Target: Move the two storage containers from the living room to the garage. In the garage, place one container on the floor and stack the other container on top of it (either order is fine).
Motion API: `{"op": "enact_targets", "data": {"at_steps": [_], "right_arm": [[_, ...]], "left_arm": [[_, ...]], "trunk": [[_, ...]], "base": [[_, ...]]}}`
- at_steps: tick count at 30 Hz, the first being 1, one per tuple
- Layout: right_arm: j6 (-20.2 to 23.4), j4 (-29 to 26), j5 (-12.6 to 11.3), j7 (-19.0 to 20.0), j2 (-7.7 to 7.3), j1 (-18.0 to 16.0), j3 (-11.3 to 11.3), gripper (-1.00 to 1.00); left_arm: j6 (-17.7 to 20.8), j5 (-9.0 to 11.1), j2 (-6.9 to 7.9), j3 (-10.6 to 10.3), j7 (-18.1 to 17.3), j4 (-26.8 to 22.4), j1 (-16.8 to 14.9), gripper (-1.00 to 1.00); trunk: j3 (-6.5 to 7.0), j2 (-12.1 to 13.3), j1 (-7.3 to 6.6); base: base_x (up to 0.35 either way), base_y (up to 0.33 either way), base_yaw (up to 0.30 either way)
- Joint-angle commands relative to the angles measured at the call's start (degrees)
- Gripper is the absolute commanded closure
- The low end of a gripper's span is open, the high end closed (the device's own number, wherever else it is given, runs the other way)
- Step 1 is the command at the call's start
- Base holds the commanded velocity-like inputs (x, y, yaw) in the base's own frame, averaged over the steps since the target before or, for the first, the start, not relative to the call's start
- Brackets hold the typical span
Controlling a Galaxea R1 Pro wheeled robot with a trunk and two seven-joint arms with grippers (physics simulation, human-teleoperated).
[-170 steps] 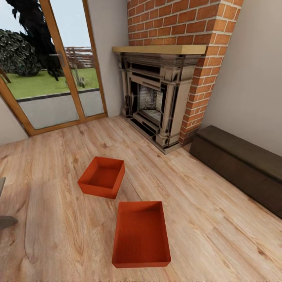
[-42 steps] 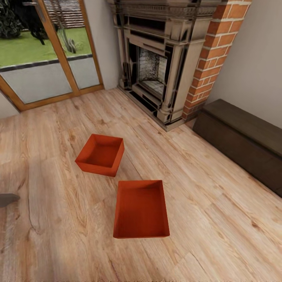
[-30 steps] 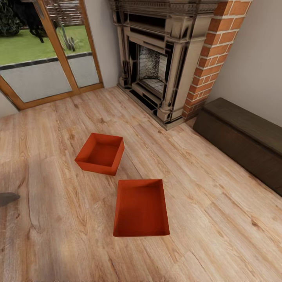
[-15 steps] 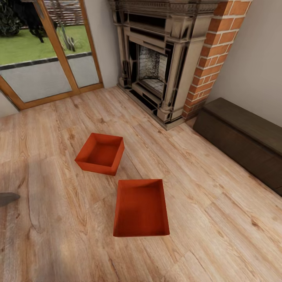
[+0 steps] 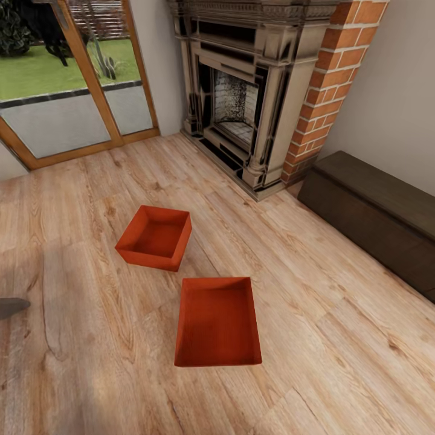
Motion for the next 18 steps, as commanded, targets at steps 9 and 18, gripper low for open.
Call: {"op": "enact_targets", "data": {"at_steps": [9, 18], "right_arm": [[-0.2, 0.1, -0.7, -0.7, 0.59, 0.0, 0.4, -1.00], [-0.2, 0.1, -0.6, -0.5, 0.52, 0.0, 0.5, -1.00]], "left_arm": [[-0.1, 0.4, -0.04, 0.1, 0.0, 0.0, 0.0, -1.00], [-0.1, 0.4, -0.03, 0.1, 0.0, -0.1, 0.0, -1.00]], "trunk": [[-0.02, 0.0, 0.00], [-0.04, 0.0, 0.00]], "base": [[0.009, 0.000, 0.007], [0.000, 0.000, 0.129]]}}
